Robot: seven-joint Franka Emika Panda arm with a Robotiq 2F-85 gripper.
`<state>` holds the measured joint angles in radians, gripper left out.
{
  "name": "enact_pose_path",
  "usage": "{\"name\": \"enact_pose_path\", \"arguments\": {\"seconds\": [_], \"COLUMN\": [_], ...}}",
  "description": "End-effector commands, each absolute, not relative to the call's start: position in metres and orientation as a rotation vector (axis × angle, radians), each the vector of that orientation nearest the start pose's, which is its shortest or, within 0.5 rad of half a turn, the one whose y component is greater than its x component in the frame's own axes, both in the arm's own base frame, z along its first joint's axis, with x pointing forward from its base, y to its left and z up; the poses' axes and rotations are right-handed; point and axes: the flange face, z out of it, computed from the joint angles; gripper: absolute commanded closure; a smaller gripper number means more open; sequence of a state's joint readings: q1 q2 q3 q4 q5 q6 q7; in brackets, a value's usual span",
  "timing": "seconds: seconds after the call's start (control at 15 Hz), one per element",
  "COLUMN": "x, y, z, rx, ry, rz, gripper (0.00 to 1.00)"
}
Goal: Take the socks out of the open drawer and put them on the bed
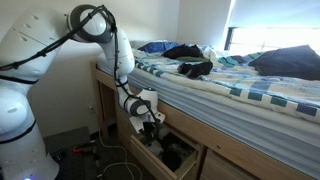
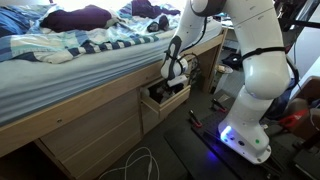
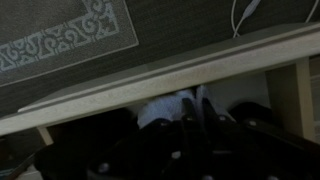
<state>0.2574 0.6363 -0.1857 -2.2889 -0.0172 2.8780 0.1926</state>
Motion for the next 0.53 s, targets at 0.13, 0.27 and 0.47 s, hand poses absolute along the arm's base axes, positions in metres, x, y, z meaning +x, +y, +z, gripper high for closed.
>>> {"name": "enact_pose_path", "arguments": {"seconds": [0.13,0.27,0.47], "x": [0.463,0.454,0.443], "y": [0.034,0.036,0.041], "z": [0.128,0.145,0.169], "rx": [-3.33,-3.367,-3.435], "ry": [0.112,0.137,0.153], "rz": [0.048,0.037,0.013], "gripper": [0.97,0.97,0.97]}}
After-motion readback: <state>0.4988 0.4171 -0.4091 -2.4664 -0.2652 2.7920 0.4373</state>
